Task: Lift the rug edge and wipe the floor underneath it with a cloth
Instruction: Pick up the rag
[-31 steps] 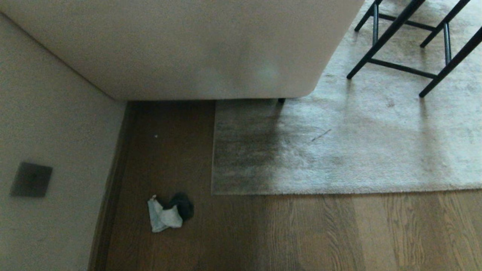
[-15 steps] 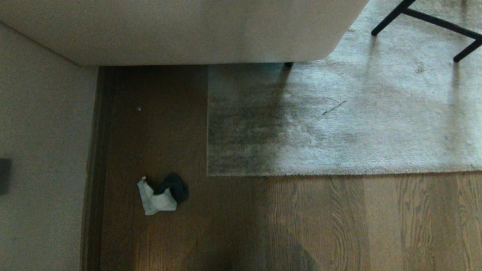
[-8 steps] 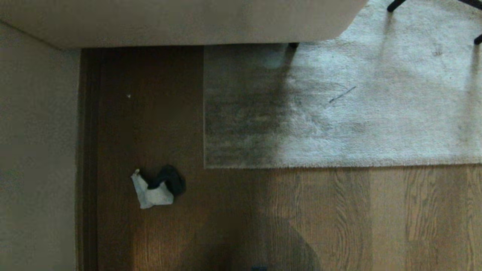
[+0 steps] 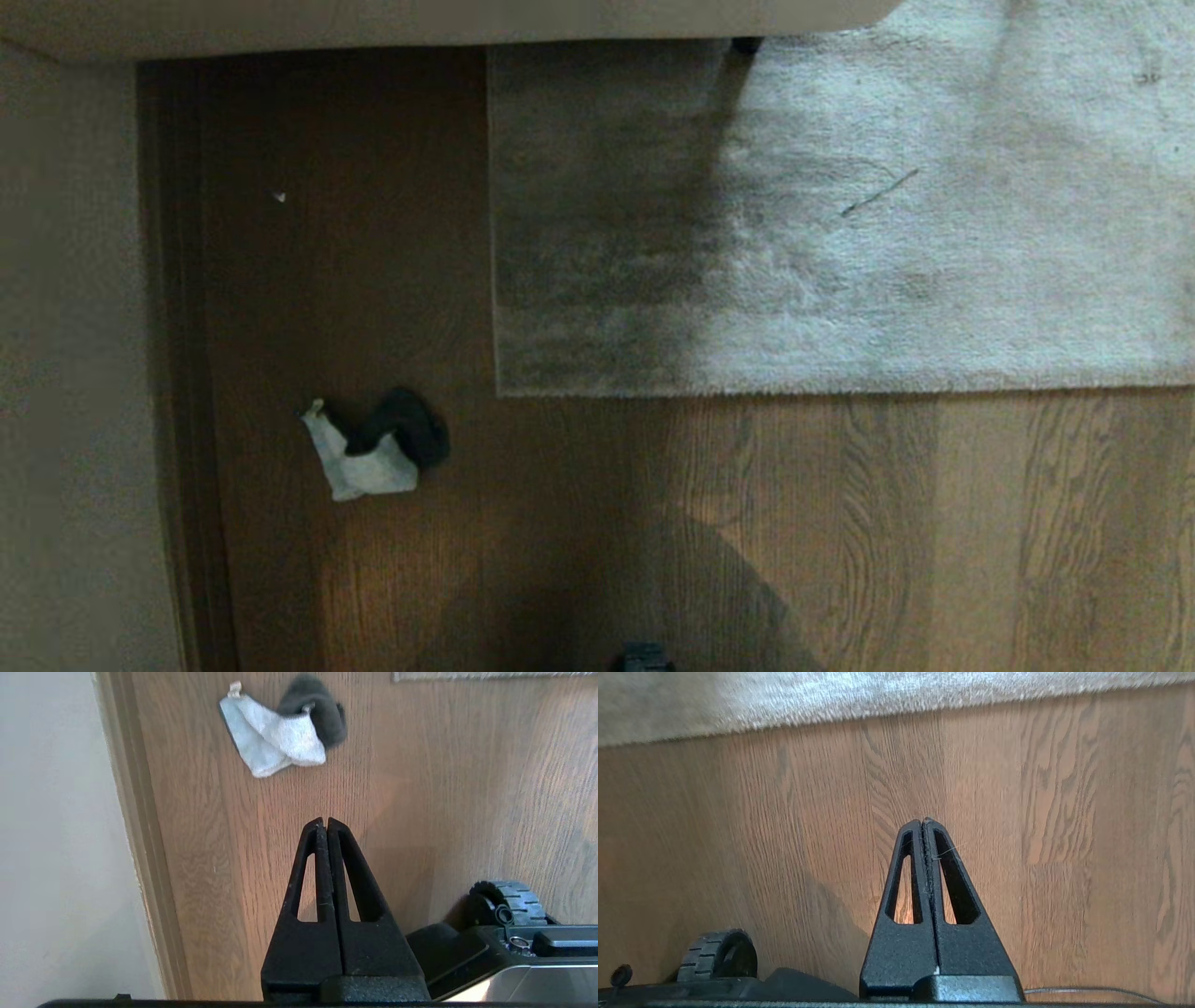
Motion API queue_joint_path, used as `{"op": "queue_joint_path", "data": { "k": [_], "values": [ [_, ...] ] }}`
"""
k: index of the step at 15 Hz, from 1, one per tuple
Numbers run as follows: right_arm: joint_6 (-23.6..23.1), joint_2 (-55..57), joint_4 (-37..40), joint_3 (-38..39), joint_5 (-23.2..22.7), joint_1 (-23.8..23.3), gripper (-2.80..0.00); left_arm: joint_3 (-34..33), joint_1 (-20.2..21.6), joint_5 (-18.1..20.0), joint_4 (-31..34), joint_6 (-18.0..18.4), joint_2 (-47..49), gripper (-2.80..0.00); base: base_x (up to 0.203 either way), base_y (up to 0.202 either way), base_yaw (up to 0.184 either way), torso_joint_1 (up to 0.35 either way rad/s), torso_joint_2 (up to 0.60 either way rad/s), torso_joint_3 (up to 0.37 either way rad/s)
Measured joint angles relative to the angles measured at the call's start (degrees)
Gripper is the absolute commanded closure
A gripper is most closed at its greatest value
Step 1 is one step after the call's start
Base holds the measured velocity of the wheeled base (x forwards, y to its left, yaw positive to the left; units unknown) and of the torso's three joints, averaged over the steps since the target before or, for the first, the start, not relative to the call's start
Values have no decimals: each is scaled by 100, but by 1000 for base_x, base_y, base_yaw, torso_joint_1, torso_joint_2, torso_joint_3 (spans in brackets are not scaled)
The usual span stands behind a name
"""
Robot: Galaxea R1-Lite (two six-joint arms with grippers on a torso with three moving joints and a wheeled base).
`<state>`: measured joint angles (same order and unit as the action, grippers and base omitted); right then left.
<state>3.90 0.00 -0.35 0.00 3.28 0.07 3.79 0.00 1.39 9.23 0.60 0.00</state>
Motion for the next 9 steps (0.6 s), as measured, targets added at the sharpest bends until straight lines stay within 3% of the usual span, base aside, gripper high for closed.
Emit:
{"op": "queue_joint_path", "data": {
  "k": [9],
  "values": [
    [2, 2, 0, 0, 4, 0, 0, 0, 0, 1, 2, 9, 0, 0, 0, 0, 0, 3, 1, -198]
  ]
}}
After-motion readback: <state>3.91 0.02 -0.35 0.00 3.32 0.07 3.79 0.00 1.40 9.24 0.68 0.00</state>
